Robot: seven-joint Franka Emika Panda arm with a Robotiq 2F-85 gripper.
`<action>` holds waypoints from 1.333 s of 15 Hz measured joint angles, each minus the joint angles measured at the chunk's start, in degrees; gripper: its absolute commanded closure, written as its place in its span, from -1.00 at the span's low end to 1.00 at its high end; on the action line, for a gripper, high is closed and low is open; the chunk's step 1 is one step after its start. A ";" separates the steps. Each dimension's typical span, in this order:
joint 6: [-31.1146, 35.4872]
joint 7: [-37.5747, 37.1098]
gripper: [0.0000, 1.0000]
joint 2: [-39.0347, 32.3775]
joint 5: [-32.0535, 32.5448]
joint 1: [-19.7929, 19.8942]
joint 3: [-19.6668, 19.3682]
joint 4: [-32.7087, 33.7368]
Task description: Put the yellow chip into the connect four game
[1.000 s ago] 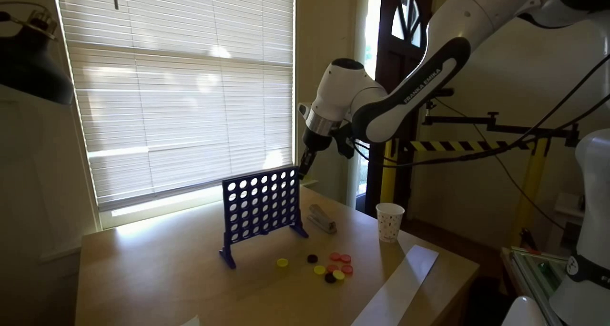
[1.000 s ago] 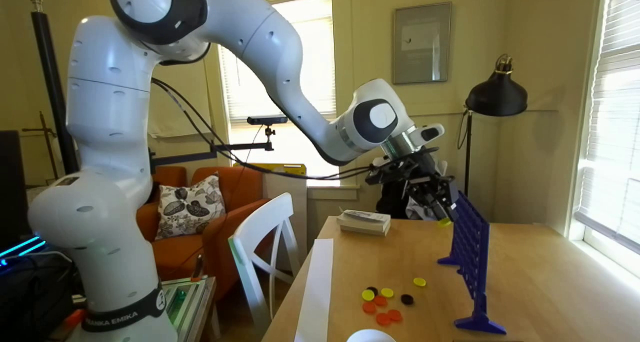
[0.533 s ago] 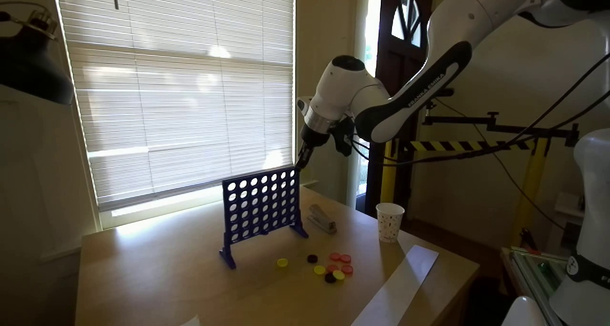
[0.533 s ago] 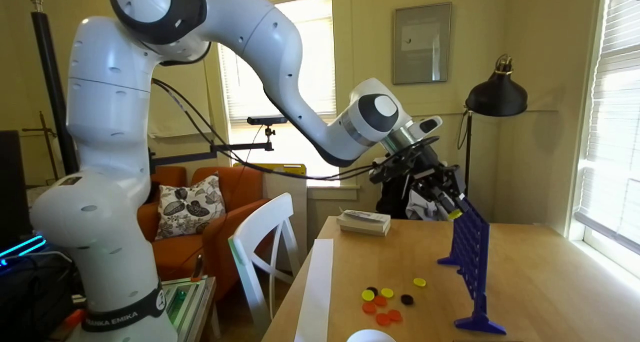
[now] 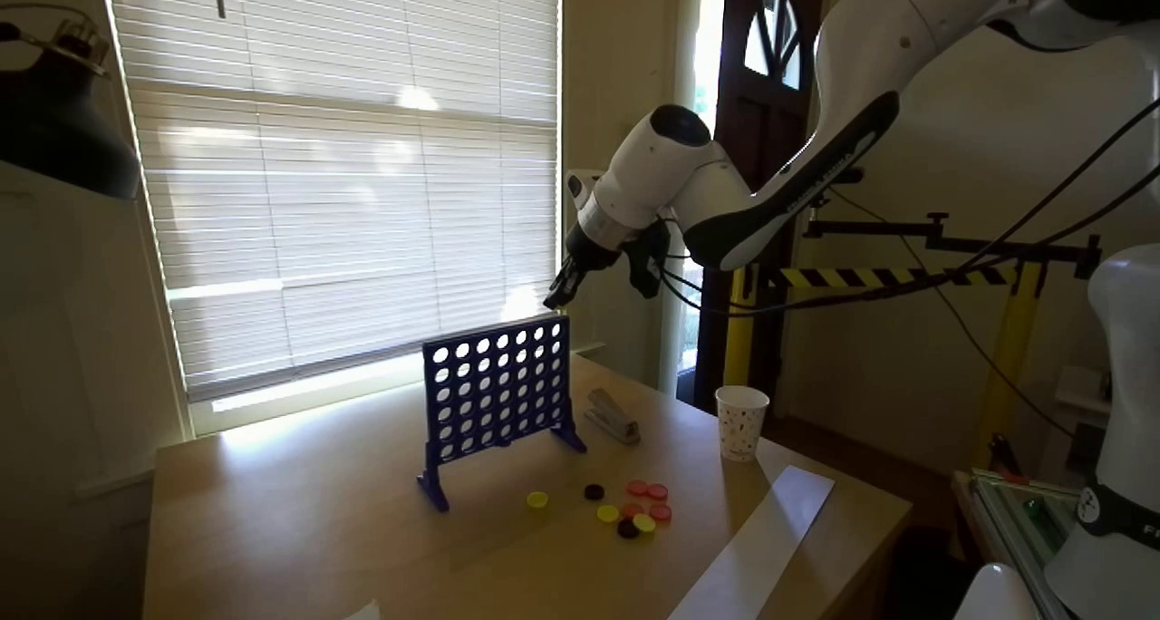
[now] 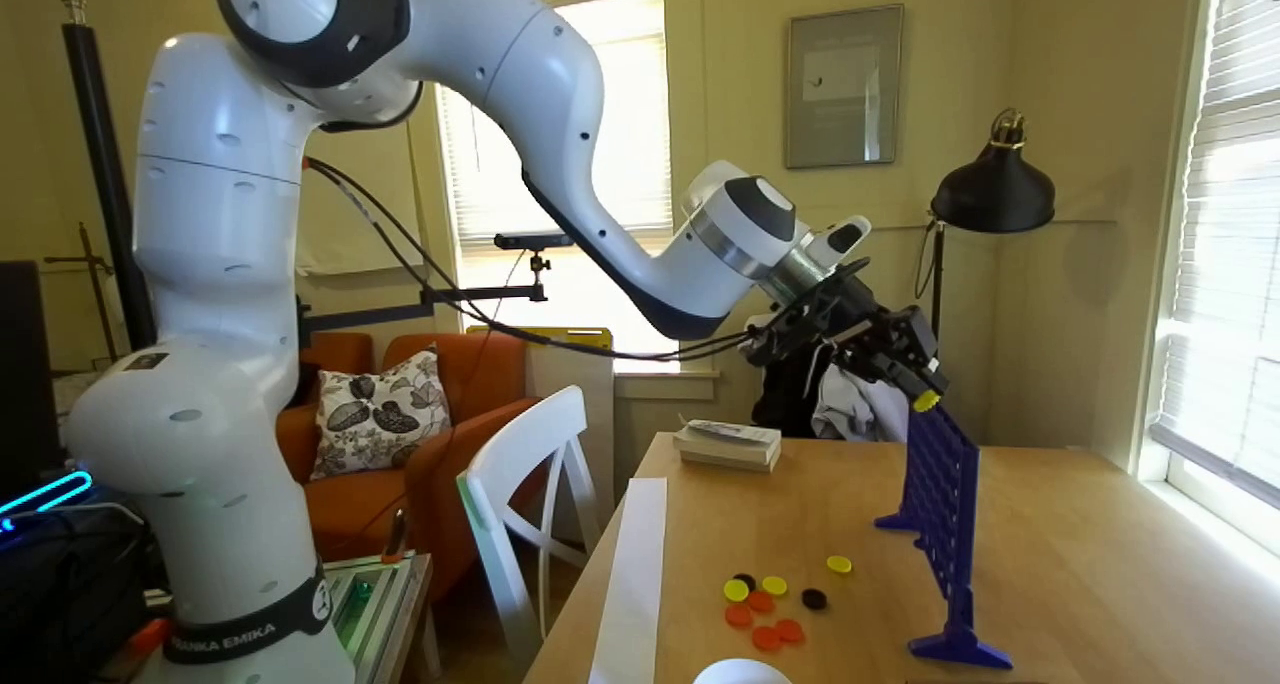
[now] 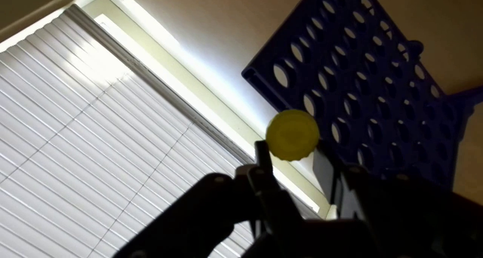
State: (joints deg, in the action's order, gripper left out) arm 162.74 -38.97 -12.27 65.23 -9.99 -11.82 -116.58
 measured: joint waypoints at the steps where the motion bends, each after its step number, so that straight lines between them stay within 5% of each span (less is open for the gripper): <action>1: 2.07 -2.89 0.82 0.00 1.71 0.02 -0.55 0.00; 5: 10.12 -14.73 0.82 0.01 8.94 0.04 -3.17 0.45; 6: 11.14 -17.15 0.32 0.02 10.74 0.04 -3.69 0.80; 11: 11.73 -21.11 0.32 0.02 13.17 -0.05 -4.29 1.40; 12: 11.74 -21.18 0.82 0.02 13.17 -0.06 -4.29 1.40; 20: 11.74 -21.60 0.82 -0.09 13.19 0.04 -4.70 1.42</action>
State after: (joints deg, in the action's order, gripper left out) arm 174.48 -60.57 -12.36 78.42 -9.95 -16.52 -115.16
